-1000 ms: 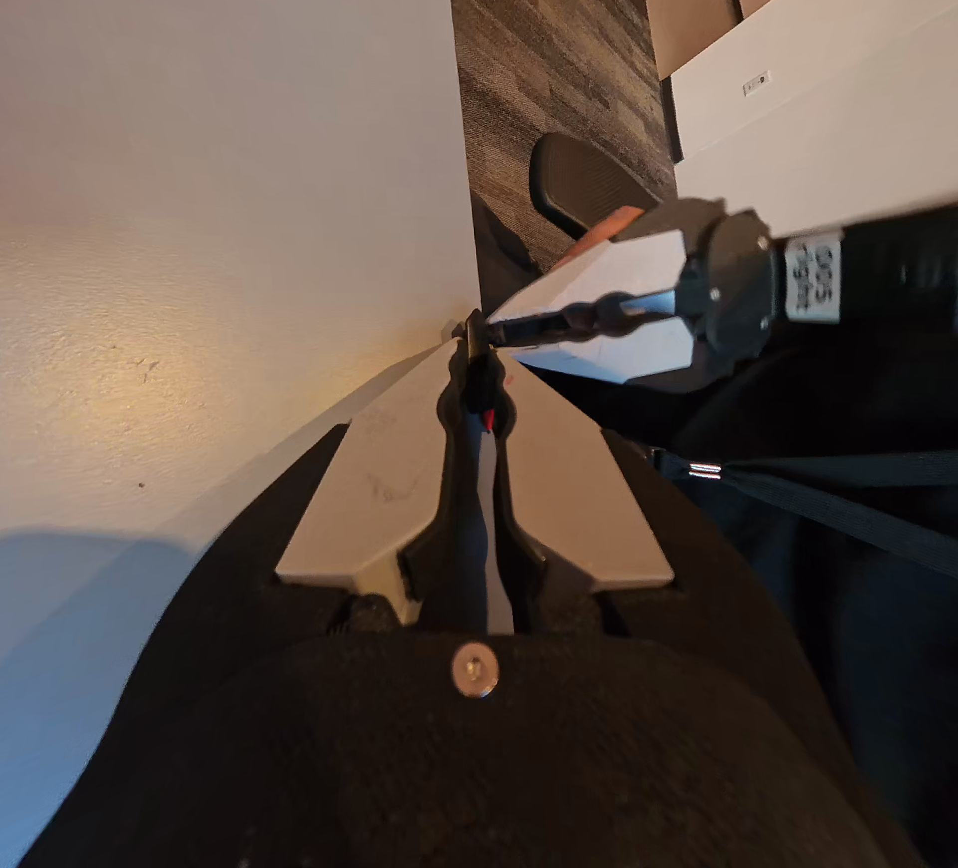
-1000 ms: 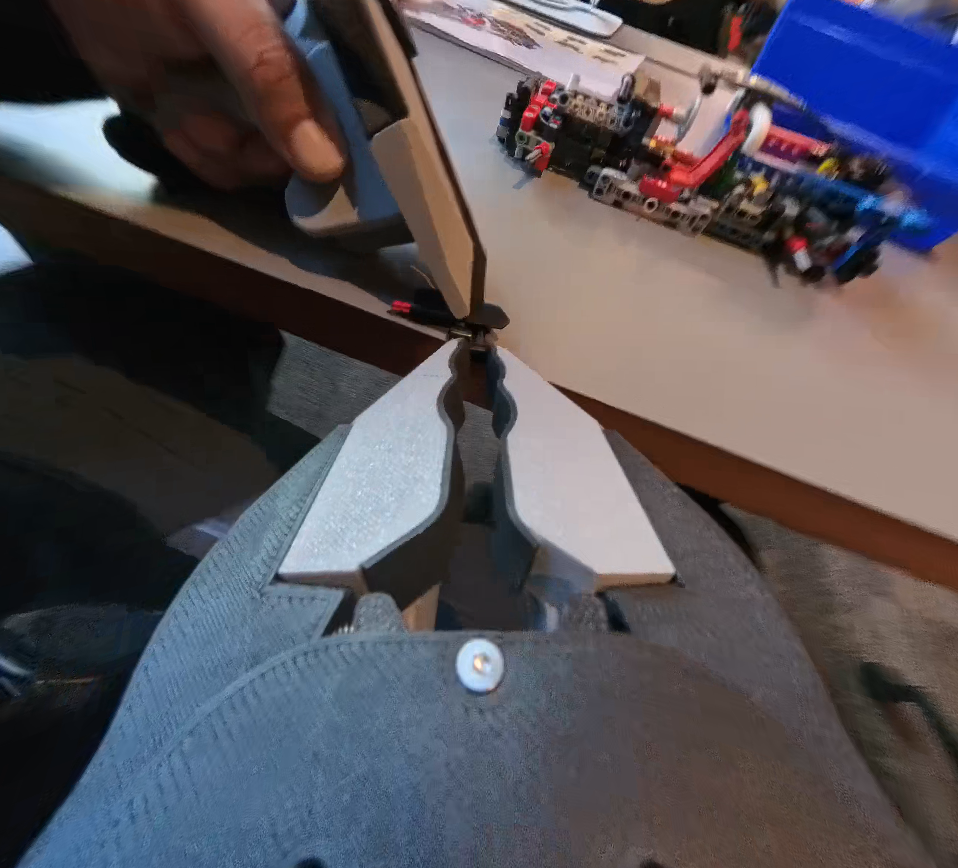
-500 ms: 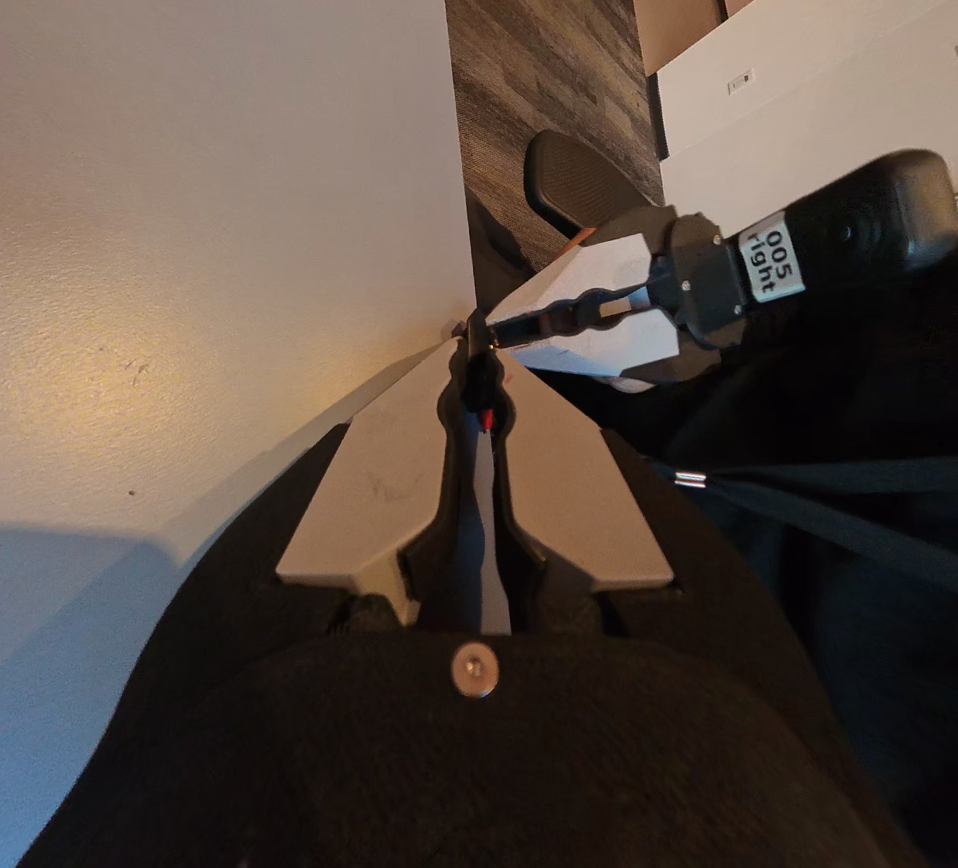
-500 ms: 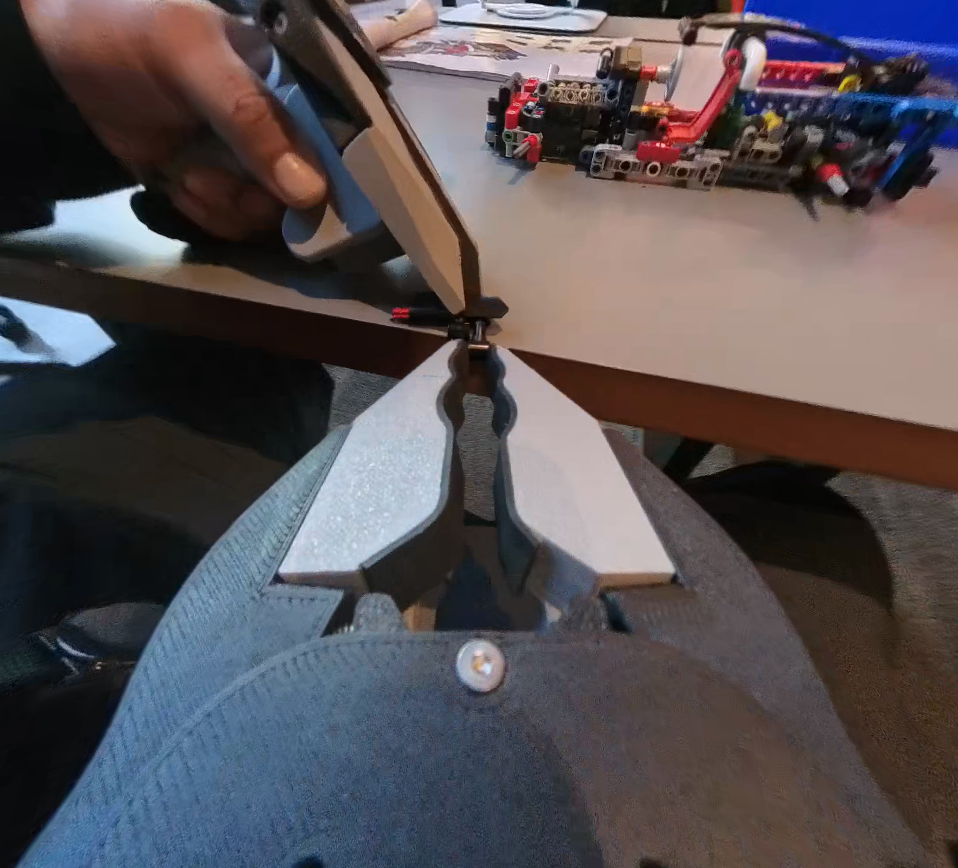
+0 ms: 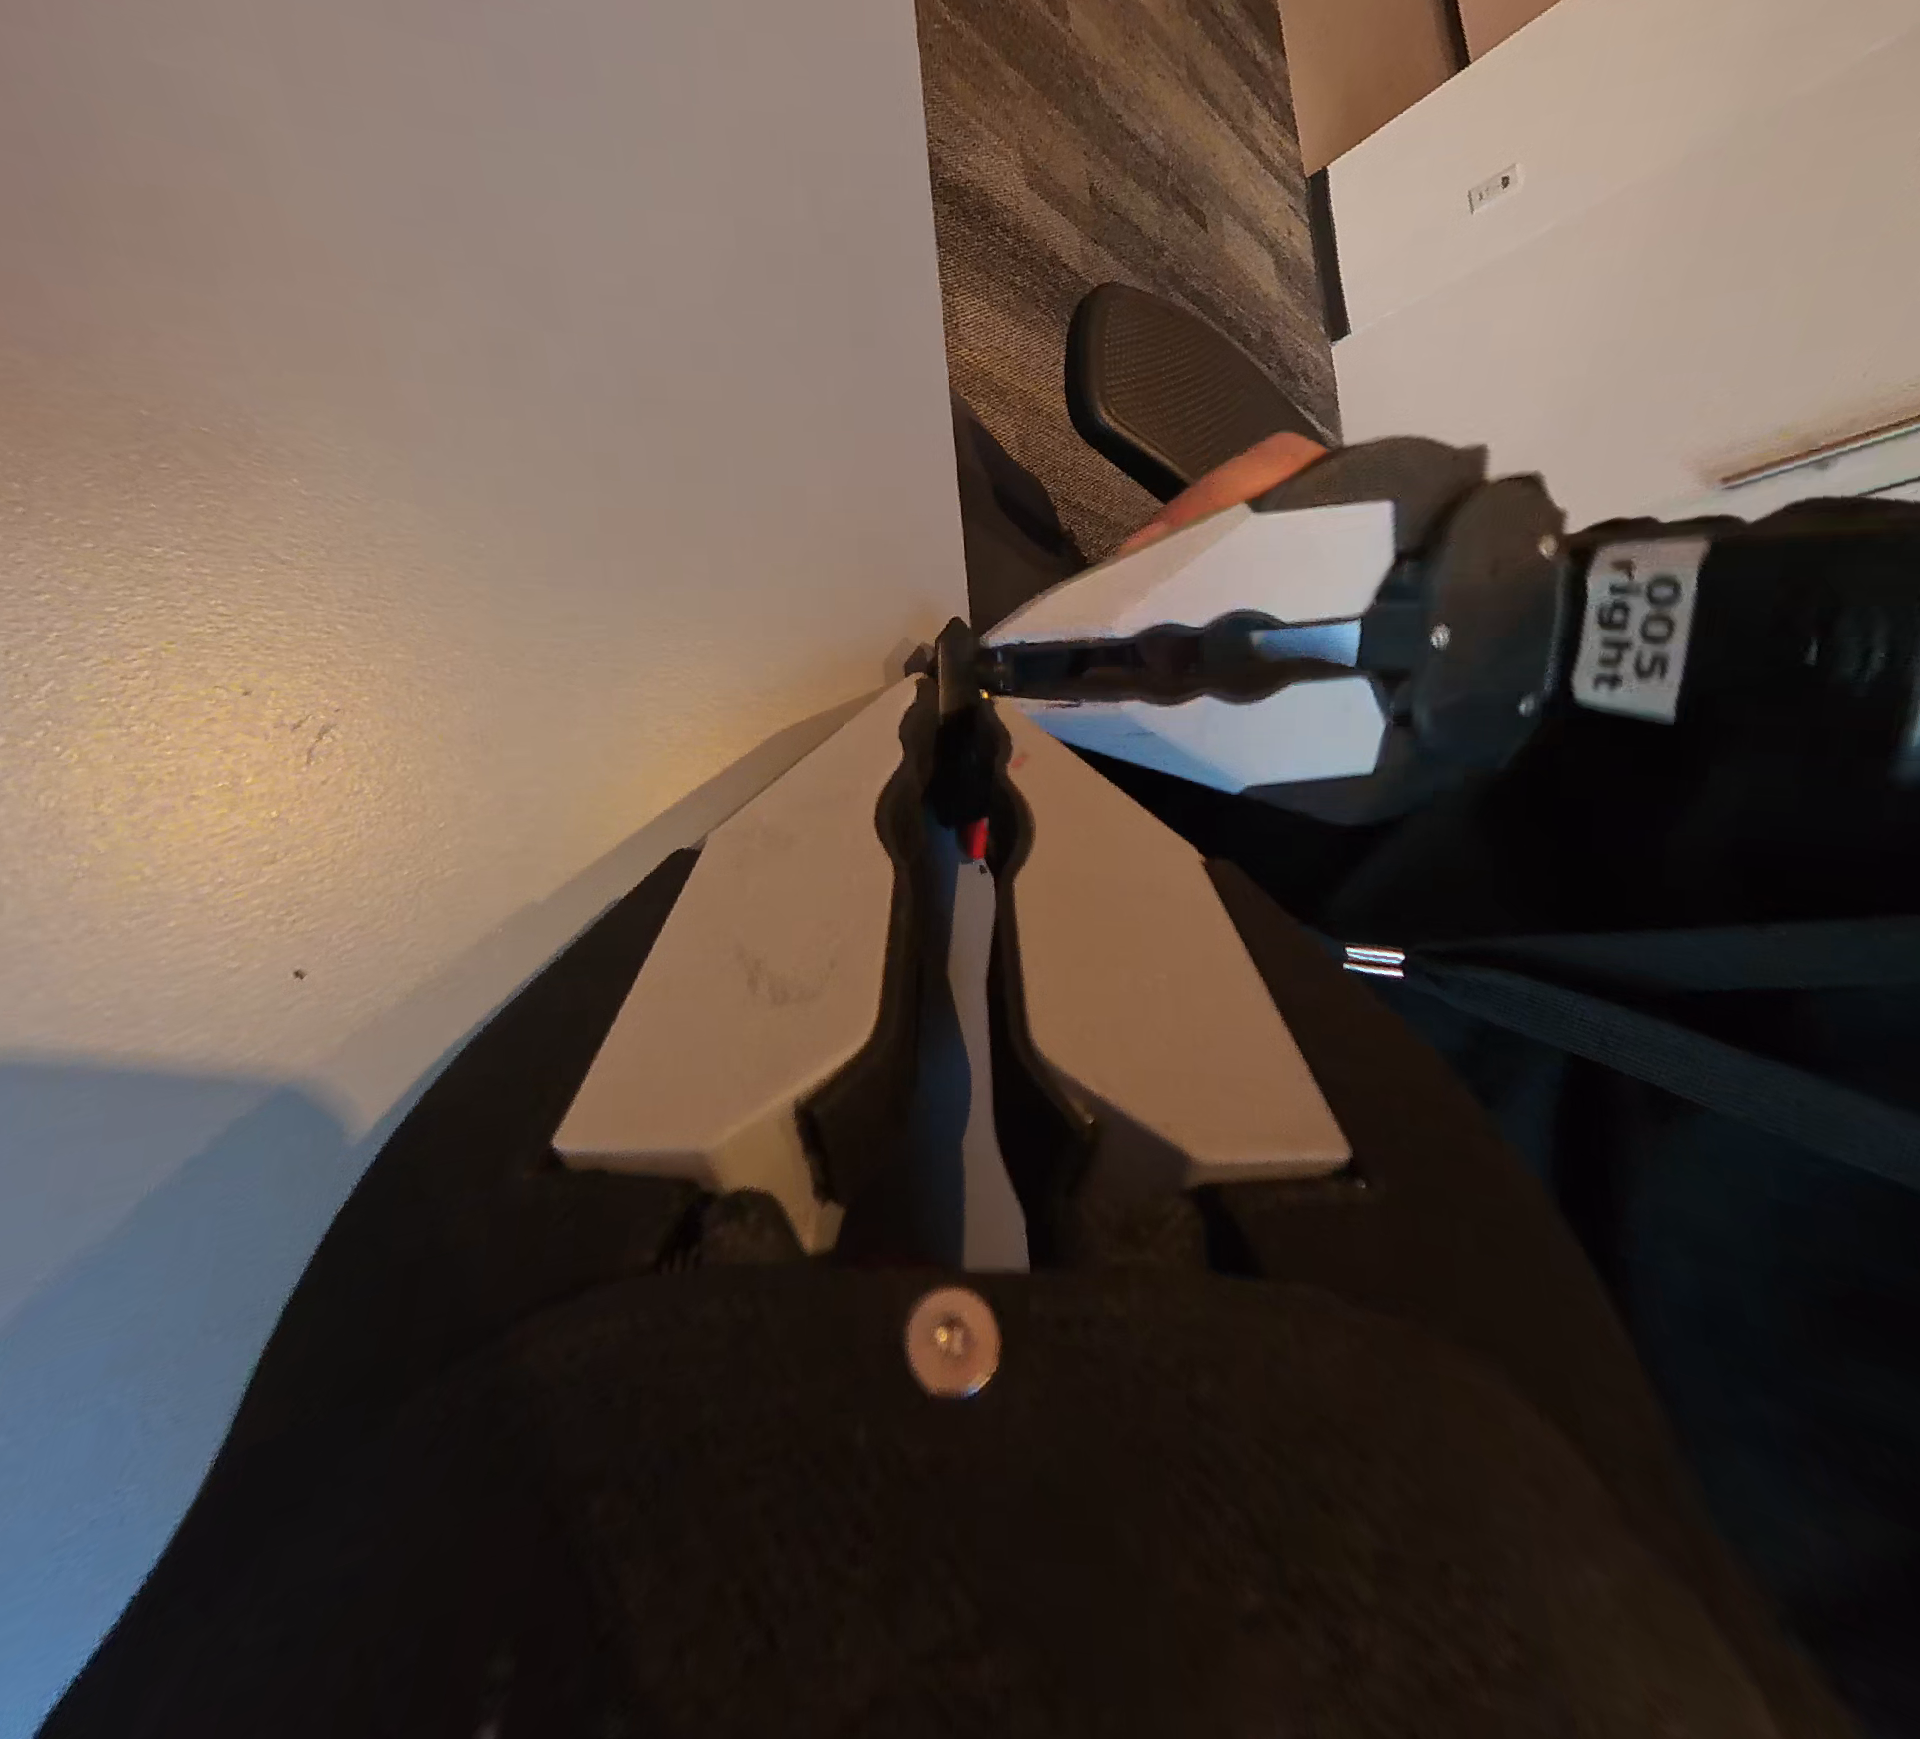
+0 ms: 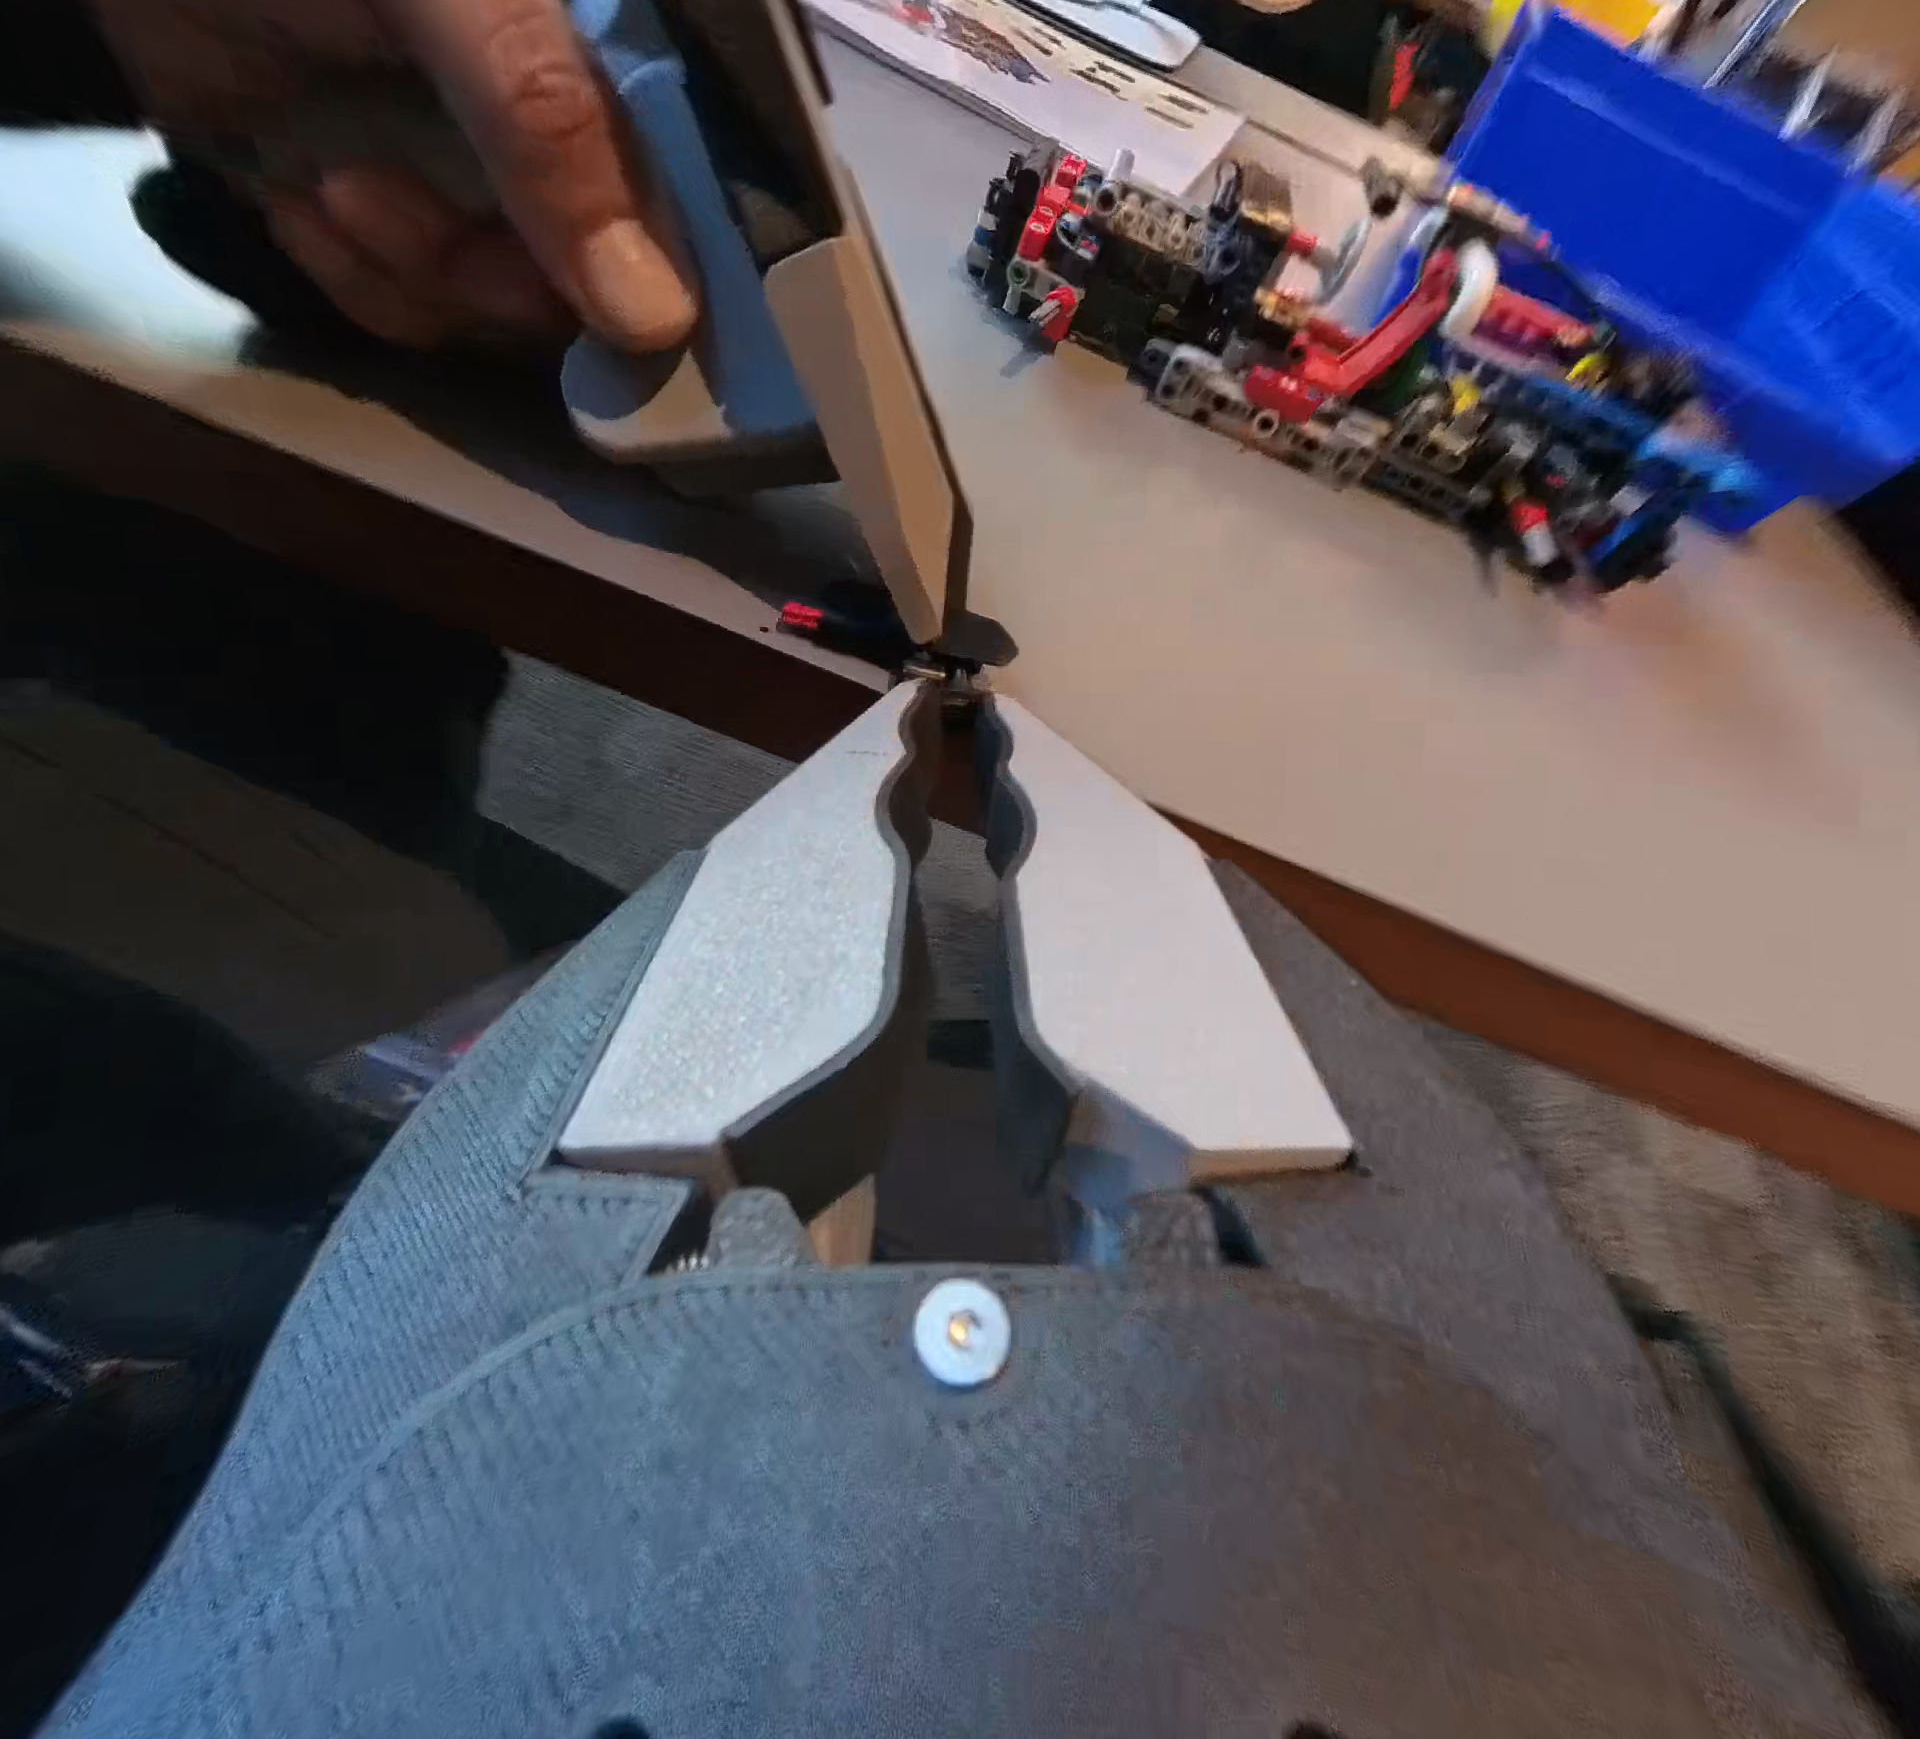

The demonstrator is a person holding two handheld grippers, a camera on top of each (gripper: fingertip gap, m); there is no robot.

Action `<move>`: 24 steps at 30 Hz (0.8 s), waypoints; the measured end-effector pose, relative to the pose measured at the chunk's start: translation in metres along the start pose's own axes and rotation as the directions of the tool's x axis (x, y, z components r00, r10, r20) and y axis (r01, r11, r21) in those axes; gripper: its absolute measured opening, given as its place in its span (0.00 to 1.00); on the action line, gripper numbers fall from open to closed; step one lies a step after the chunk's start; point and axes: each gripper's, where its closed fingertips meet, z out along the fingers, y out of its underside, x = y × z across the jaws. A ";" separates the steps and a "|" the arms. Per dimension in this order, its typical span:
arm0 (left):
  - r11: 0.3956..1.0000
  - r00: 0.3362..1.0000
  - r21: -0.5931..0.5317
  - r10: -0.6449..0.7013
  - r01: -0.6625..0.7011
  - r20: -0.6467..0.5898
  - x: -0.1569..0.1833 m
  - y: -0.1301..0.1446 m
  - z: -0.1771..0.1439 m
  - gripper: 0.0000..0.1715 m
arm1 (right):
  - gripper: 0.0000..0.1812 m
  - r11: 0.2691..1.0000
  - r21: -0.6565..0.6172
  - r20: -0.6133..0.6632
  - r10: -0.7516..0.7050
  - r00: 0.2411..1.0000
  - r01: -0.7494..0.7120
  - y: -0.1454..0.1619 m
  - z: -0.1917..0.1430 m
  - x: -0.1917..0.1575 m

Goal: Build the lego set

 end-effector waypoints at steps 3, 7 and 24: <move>1.000 1.000 0.000 0.003 -0.003 0.000 0.000 0.000 0.000 0.02 | 0.02 0.982 -0.028 -0.067 -0.190 0.979 0.189 -0.005 0.001 0.001; 1.000 1.000 -0.003 0.008 -0.008 0.006 -0.001 0.000 0.000 0.03 | 0.02 0.996 -0.003 -0.026 -0.090 0.996 0.090 -0.005 0.002 0.002; 0.996 0.994 -0.034 -0.084 0.081 -0.077 0.002 0.001 0.001 0.01 | 0.02 0.997 0.051 0.010 0.055 0.998 -0.056 0.003 -0.002 -0.003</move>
